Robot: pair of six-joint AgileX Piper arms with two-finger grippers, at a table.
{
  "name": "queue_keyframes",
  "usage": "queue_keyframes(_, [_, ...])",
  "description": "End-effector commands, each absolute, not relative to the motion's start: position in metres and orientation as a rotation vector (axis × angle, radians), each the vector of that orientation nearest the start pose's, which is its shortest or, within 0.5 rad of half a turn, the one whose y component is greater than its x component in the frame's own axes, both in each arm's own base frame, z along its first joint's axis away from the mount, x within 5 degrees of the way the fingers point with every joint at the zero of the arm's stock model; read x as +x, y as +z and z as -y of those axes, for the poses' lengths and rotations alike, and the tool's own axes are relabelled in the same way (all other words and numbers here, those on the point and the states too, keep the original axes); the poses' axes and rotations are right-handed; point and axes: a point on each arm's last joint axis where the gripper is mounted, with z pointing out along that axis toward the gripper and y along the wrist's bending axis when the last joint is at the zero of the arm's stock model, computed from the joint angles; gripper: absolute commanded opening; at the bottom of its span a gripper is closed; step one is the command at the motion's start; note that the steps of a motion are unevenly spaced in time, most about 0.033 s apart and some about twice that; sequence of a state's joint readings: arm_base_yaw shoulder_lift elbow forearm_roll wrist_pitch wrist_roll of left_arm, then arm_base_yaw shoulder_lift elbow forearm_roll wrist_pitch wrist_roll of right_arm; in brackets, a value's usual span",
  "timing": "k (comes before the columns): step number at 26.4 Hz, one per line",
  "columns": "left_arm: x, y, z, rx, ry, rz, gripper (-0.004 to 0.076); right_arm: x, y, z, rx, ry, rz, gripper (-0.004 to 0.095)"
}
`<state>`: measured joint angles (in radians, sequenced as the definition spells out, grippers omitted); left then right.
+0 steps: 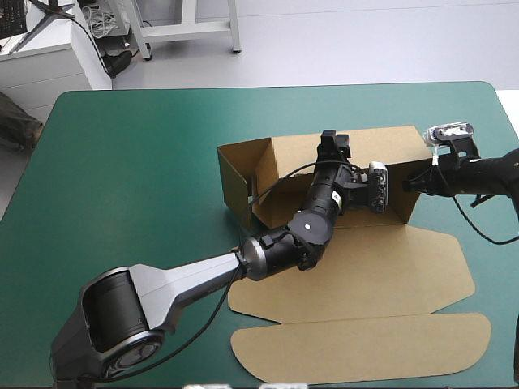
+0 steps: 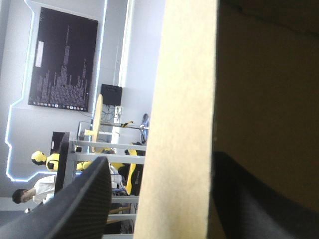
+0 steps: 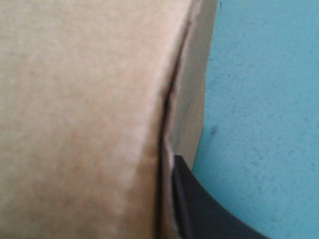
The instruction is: Fold the box
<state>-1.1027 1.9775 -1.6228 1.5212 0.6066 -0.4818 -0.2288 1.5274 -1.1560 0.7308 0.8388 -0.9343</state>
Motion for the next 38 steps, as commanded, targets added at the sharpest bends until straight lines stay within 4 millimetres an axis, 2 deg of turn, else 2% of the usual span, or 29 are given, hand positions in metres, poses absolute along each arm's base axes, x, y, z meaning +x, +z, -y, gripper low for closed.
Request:
queue_keyframes(1, [0.236, 0.347, 0.391, 1.264, 0.468, -1.131, 0.0435, 0.321, 0.314, 0.024, -0.296, 0.422, -2.287, 0.0])
queue_keyframes(6, [0.206, 0.378, 0.391, 1.202, 0.419, -1.04, 0.0433, 0.334, 0.321, 0.03, -0.162, 0.403, -2.262, 0.0])
queue_keyframes(10, [0.188, 0.407, 0.378, 1.115, 0.402, -1.034, 0.0433, 0.343, 0.334, 0.033, -0.118, 0.385, -2.242, 0.0])
queue_keyframes(12, [0.187, 0.42, 0.368, 1.06, 0.425, -1.049, 0.0412, 0.346, 0.342, 0.033, -0.108, 0.346, -2.245, 0.0])
queue_keyframes(13, [0.187, 0.426, 0.361, 1.028, 0.441, -1.06, 0.0379, 0.347, 0.346, 0.031, -0.114, 0.328, -2.248, 0.0])
queue_keyframes(15, [0.19, 0.438, 0.345, 0.953, 0.492, -1.092, 0.0267, 0.347, 0.353, 0.026, -0.147, 0.291, -2.262, 0.0])
queue_keyframes(18, [0.198, 0.46, 0.316, 0.844, 0.544, -1.125, 0.002, 0.347, 0.365, 0.014, -0.184, 0.285, -2.281, 0.0])
queue_keyframes(19, [0.202, 0.467, 0.305, 0.808, 0.56, -1.137, -0.0003, 0.346, 0.37, 0.01, -0.191, 0.3, -2.285, 0.0])
queue_keyframes(23, [0.218, 0.492, 0.255, 0.67, 0.543, -1.242, -0.0003, 0.342, 0.386, -0.008, -0.195, 0.363, -2.327, 0.0])
queue_keyframes(24, [0.228, 0.501, 0.223, 0.577, 0.508, -1.34, -0.0003, 0.338, 0.394, -0.015, -0.198, 0.348, -2.371, 0.0])
queue_keyframes(25, [0.231, 0.504, 0.209, 0.536, 0.494, -1.38, -0.0003, 0.336, 0.398, -0.017, -0.2, 0.338, -2.39, 0.0])
queue_keyframes(26, [0.24, 0.51, 0.176, 0.431, 0.467, -1.467, -0.0003, 0.33, 0.404, -0.022, -0.217, 0.328, -2.442, 0.0])
queue_keyframes(27, [0.244, 0.511, 0.16, 0.385, 0.47, -1.499, -0.0003, 0.327, 0.406, -0.024, -0.229, 0.338, -2.466, 0.0])
queue_keyframes(28, [0.249, 0.515, 0.132, 0.314, 0.486, -1.553, -0.0003, 0.321, 0.411, -0.031, -0.264, 0.362, -2.507, 0.0])
queue_keyframes(29, [0.252, 0.515, 0.118, 0.281, 0.5, -1.583, -0.0003, 0.319, 0.411, -0.034, -0.289, 0.37, -2.526, 0.0])
queue_keyframes(30, [0.258, 0.514, 0.092, 0.22, 0.517, -1.653, -0.0003, 0.319, 0.411, -0.041, -0.297, 0.375, -2.529, 0.0])
queue_keyframes(36, [0.274, 0.491, 0.038, 0.128, 0.443, -1.919, -0.0003, 0.326, 0.398, -0.063, -0.267, 0.391, -2.596, 0.0])
queue_keyframes(38, [0.278, 0.48, 0.019, 0.099, 0.372, -2.019, -0.0003, 0.335, 0.383, -0.072, -0.249, 0.415, -2.647, 0.0])
